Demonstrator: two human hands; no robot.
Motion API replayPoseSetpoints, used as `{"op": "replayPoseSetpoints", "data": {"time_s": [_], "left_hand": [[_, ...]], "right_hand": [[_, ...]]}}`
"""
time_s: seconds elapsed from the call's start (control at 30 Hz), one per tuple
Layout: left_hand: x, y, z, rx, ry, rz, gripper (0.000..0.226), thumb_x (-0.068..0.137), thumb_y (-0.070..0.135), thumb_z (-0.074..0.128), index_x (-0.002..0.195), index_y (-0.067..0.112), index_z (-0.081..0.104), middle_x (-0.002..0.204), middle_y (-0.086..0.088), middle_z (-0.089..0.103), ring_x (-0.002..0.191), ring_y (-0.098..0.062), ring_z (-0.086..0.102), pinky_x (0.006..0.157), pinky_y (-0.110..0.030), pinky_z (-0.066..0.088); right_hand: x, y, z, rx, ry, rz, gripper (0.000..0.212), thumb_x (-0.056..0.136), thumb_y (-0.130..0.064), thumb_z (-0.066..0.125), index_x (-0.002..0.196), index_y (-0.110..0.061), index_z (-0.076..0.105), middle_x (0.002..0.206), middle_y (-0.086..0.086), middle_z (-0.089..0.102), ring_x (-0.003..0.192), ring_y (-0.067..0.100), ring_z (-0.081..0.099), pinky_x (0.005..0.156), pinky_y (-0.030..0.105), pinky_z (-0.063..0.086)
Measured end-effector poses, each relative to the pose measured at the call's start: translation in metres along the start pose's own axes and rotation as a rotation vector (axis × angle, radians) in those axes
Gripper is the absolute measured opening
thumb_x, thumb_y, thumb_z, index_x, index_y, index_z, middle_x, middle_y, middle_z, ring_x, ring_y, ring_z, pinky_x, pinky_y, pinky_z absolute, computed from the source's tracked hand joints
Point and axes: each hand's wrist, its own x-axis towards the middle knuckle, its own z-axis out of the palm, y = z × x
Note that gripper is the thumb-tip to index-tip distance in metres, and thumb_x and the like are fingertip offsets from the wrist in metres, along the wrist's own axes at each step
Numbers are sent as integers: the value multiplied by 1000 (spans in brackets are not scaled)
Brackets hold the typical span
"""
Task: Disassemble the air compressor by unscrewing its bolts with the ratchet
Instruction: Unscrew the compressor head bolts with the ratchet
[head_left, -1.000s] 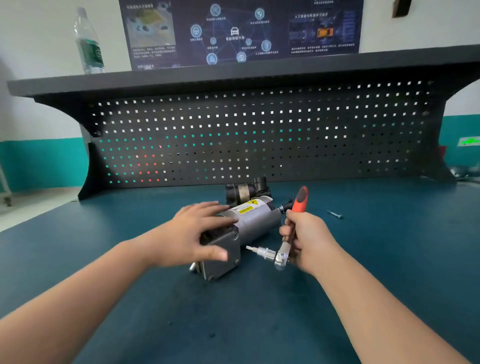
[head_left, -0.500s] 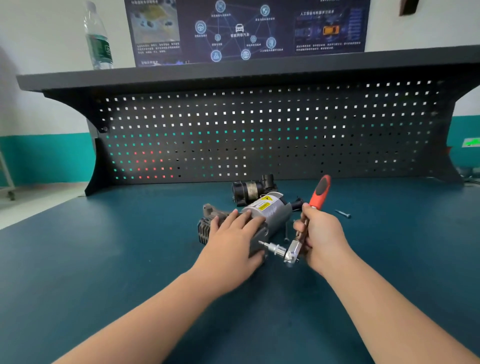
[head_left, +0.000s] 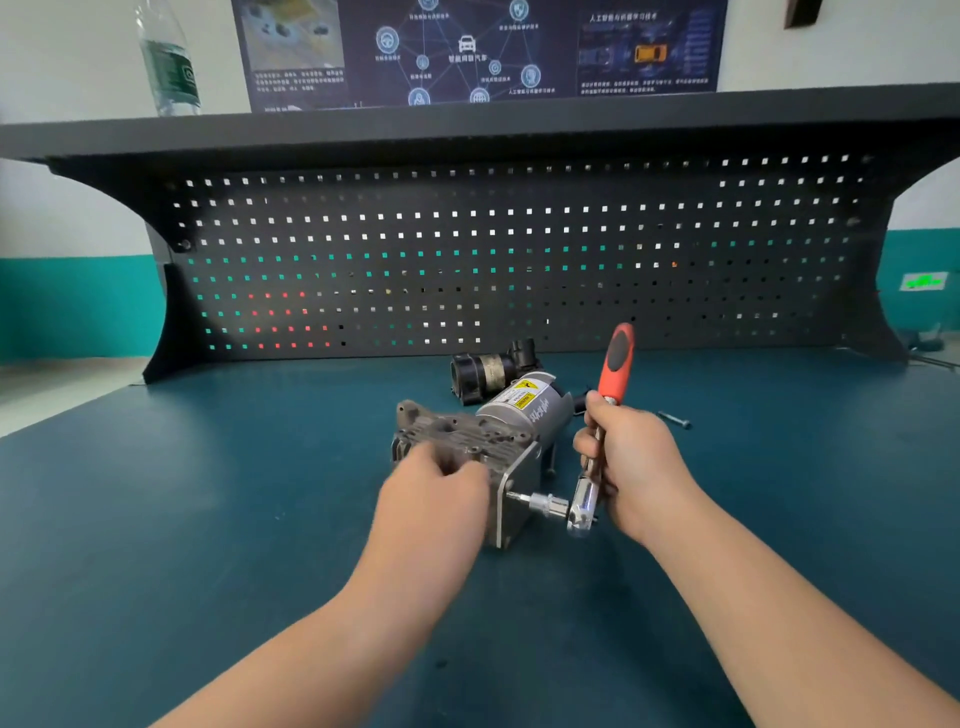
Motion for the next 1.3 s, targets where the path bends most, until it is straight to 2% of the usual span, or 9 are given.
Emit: {"op": "replayPoseSetpoints", "data": {"time_s": [0.07, 0.17, 0.27, 0.37, 0.63, 0.77, 1.0, 1.13, 1.3], "left_hand": [[-11, 2, 14, -258, -237, -357, 7, 82, 3, 54, 77, 7, 57, 75, -11, 55, 59, -21, 56, 53, -27, 49], [-19, -2, 33, -469, -394, -512, 9, 86, 16, 63, 90, 7, 64, 91, -15, 64, 79, -23, 63, 67, -27, 51], [-13, -6, 43, -668, -401, -497, 16, 88, 15, 62, 93, 1, 67, 92, -15, 71, 90, -26, 66, 74, -30, 53], [-8, -11, 45, -741, -433, -473, 23, 88, 15, 61, 100, -4, 67, 98, -19, 71, 86, -26, 66, 67, -30, 59], [-3, -19, 44, -789, -483, -460, 23, 87, 12, 63, 99, -7, 66, 97, -19, 71, 82, -24, 68, 67, -29, 59], [-3, -21, 43, -768, -484, -450, 20, 87, 14, 63, 95, -3, 69, 95, -16, 73, 77, -20, 71, 69, -28, 59], [-6, -19, 40, -782, -472, -465, 16, 88, 11, 62, 90, -5, 68, 92, -18, 72, 76, -21, 72, 66, -28, 59], [-9, -16, 40, -822, -453, -480, 16, 88, 8, 62, 85, -7, 67, 90, -20, 72, 73, -23, 72, 61, -29, 59], [-10, -16, 40, -862, -418, -503, 15, 85, 6, 64, 79, -7, 69, 87, -22, 71, 71, -25, 72, 57, -28, 58]], "right_hand": [[0, 0, 0, 18, 7, 21, 24, 98, -30, 46, 76, -19, 44, 37, -8, 40, 33, 8, 28, 40, 25, 22], [0, 0, -1, 60, 15, 44, 24, 98, -29, 46, 75, -20, 44, 37, -7, 39, 39, 12, 28, 42, 26, 23], [1, 2, -2, 84, 20, 46, 24, 98, -29, 47, 76, -19, 44, 39, -8, 38, 43, 13, 28, 47, 28, 23], [3, 5, -3, 100, 29, 57, 25, 98, -29, 47, 76, -18, 45, 40, -7, 37, 43, 12, 29, 49, 27, 25], [2, 7, -1, 102, 76, 111, 26, 97, -29, 48, 74, -19, 45, 41, -6, 38, 45, 13, 30, 49, 28, 26], [0, 9, 0, 76, 129, 163, 20, 97, -26, 46, 79, -18, 45, 52, -2, 41, 47, 13, 32, 47, 28, 26], [-9, 6, 4, 116, 220, 263, 27, 98, -24, 47, 72, -17, 45, 56, 1, 45, 52, 16, 34, 51, 30, 25], [-19, 1, 8, 49, 295, 77, 27, 98, -26, 45, 74, -15, 47, 58, 1, 48, 50, 16, 36, 49, 28, 26], [-32, -2, 13, -269, 274, -582, 33, 98, -35, 40, 69, -21, 42, 56, -3, 46, 50, 14, 40, 54, 34, 35]]}}
